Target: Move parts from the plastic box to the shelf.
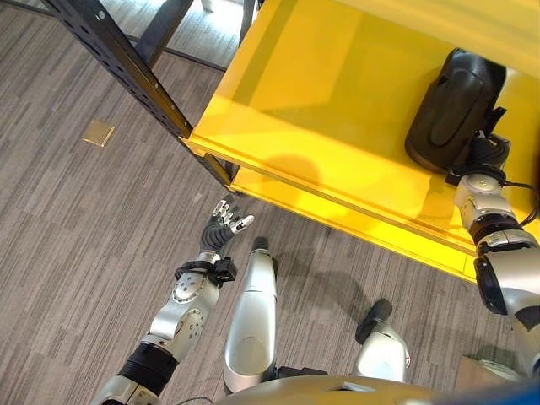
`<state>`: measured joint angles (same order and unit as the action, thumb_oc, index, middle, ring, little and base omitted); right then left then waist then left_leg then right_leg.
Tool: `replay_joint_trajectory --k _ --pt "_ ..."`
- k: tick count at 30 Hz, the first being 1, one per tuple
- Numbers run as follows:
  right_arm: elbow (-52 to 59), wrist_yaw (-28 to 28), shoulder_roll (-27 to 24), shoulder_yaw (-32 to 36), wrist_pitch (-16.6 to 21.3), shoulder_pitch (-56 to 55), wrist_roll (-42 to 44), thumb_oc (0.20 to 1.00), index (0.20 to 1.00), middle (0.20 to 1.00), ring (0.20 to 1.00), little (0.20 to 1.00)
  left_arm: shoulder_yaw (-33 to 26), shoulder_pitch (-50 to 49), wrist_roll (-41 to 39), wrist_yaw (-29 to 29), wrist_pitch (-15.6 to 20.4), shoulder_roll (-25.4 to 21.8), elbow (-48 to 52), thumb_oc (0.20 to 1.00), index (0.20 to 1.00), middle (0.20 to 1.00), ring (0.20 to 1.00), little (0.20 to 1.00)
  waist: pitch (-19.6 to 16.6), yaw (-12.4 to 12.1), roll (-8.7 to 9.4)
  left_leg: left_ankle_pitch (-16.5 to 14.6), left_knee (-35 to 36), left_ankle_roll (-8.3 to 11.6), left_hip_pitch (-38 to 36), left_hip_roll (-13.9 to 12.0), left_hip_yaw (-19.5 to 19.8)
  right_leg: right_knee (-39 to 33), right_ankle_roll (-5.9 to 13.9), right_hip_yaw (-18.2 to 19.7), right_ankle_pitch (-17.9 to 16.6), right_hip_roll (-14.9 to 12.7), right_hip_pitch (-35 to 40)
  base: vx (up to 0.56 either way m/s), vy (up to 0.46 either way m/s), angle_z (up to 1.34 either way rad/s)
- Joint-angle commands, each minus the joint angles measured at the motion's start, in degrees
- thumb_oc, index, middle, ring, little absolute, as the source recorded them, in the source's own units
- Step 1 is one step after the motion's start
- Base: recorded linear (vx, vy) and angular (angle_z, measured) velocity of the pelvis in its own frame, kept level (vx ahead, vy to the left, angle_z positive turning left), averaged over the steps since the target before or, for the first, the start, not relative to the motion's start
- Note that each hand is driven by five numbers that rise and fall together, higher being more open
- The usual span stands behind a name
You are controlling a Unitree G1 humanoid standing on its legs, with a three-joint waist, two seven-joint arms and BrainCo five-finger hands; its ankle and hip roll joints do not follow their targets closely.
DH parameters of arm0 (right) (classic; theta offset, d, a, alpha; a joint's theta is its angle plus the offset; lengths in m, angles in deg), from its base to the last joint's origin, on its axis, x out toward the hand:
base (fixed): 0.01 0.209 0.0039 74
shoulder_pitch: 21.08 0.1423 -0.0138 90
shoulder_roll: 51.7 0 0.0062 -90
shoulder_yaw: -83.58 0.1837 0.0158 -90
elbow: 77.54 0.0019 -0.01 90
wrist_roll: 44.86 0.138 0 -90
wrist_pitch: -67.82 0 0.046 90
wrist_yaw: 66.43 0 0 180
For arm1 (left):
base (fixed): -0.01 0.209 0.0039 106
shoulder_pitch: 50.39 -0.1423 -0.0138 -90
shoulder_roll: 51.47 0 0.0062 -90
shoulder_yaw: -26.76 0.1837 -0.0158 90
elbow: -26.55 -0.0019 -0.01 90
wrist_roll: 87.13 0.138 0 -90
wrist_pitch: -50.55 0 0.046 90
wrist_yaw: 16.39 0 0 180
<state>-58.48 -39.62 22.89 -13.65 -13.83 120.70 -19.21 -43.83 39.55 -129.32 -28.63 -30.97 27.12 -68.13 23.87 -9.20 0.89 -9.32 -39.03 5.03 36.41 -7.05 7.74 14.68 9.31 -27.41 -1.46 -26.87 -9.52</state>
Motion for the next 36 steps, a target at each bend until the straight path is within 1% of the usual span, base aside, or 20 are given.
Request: replay_joint_trajectory --k 1,8,14,19,20,21,22,24,28,33,36 --pt "-4.45 -2.21 5.29 1.78 -4.35 -7.60 2.56 0.200 0.200 0.200 0.200 0.200 -1.50 0.83 -0.57 1.01 3.75 1.86 2.47 1.000 1.000 1.000 1.000 1.000 5.92 -1.08 -3.95 -0.21 7.33 -1.88 -6.14 0.60 -5.44 17.76 0.57 1.28 9.02 0.49 -5.29 0.00 0.000 0.00" --pt "-4.57 -2.12 5.45 3.70 -3.52 -7.64 5.79 0.200 0.200 0.200 0.200 0.200 -1.56 0.77 -0.63 0.99 3.64 1.67 2.54 1.000 1.000 1.000 1.000 1.000 5.92 -0.92 -3.89 -0.15 7.37 -1.87 -6.17 0.58 -5.36 17.64 0.70 1.24 8.93 0.60 -5.21 0.00 0.000 0.00" --pt "-5.58 -2.18 6.40 6.30 -3.07 -7.72 10.89 0.200 0.200 0.200 0.200 0.200 -1.60 0.65 -1.14 1.00 3.25 1.68 2.78 1.000 1.000 1.000 1.000 1.000 5.92 -0.98 -3.93 -0.29 7.36 -1.95 -6.24 0.66 -5.43 17.79 0.85 1.21 8.93 0.59 -4.96 0.00 0.000 0.00" --pt "-5.25 -2.18 6.64 5.89 -3.06 -7.69 10.76 0.200 0.200 0.200 0.200 0.200 -1.67 0.48 -1.16 0.94 3.10 1.50 2.88 1.000 1.000 1.000 1.000 1.000 5.92 -0.95 -3.84 -0.34 7.37 -1.95 -6.34 0.72 -5.38 17.44 0.93 1.21 8.61 0.59 -4.73 0.00 0.000 0.00" --pt "-5.00 -2.13 6.61 5.36 -3.12 -7.63 10.08 0.373 0.373 0.373 0.373 0.373 -1.68 0.40 -1.03 0.91 3.13 1.42 2.95 1.000 1.000 1.000 1.000 1.000 5.92 -0.97 -3.82 -0.32 7.40 -1.98 -6.33 0.72 -5.36 17.41 0.93 1.22 8.56 0.60 -4.77 0.00 0.000 0.00" --pt "-4.56 -1.92 6.54 4.70 -3.15 -7.49 8.95 0.718 0.718 0.718 0.718 0.718 -1.67 0.35 -0.94 0.87 3.17 1.35 2.99 1.000 1.000 1.000 1.000 1.000 5.92 -0.98 -3.79 -0.25 7.47 -2.01 -6.31 0.71 -5.37 17.40 0.91 1.24 8.55 0.63 -4.79 0.00 0.000 0.00" --pt "-3.95 -1.81 6.57 4.30 -2.99 -7.52 8.31 1.000 1.000 1.000 1.000 1.000 -1.70 0.27 -0.92 0.87 3.24 1.33 3.02 1.000 1.000 1.000 1.000 1.000 5.92 -0.94 -3.75 -0.22 7.46 -2.02 -6.25 0.74 -5.35 17.43 0.87 1.31 8.57 0.67 -4.88 0.00 0.000 0.00" --pt "-3.25 -1.69 6.63 4.05 -2.97 -7.71 7.86 1.000 1.000 1.000 1.000 1.000 -1.76 0.17 -0.95 0.87 3.31 1.39 3.07 1.000 1.000 1.000 1.000 1.000 5.92 -0.89 -3.73 -0.22 7.50 -2.03 -6.27 0.73 -5.36 17.44 0.85 1.39 8.58 0.70 -4.89 0.00 0.000 0.00" --pt "0.08 -1.29 6.10 1.57 -2.75 -7.83 3.72 1.000 1.000 1.000 1.000 1.000 -2.00 -0.12 -0.68 0.81 3.55 1.38 2.81 1.000 1.000 1.000 1.000 1.000 5.92 -0.51 -3.39 -0.20 7.42 -2.11 -6.17 0.60 -5.52 17.60 0.78 1.59 8.39 0.78 -5.31 0.00 0.000 0.00" --pt "3.53 -0.87 5.61 0.53 -2.37 -8.91 1.09 1.000 1.000 1.000 1.000 1.000 -2.24 -0.60 -0.48 0.95 3.81 1.39 2.64 1.000 1.000 1.000 1.000 1.000 5.92 -0.13 -3.03 -0.20 7.23 -2.14 -5.78 0.40 -5.63 17.59 0.71 1.83 8.29 1.04 -5.62 0.00 -0.002 -0.02" --pt "8.24 -0.20 5.61 0.80 -1.40 -10.27 0.30 1.000 1.000 1.000 1.000 1.000 -2.87 -0.89 -0.53 0.87 4.04 1.56 2.51 1.000 1.000 1.000 1.000 1.000 5.92 0.20 -2.83 -0.16 7.27 -2.10 -5.79 0.19 -5.64 17.67 0.69 1.99 8.29 1.11 -5.88 0.01 0.003 -0.10"
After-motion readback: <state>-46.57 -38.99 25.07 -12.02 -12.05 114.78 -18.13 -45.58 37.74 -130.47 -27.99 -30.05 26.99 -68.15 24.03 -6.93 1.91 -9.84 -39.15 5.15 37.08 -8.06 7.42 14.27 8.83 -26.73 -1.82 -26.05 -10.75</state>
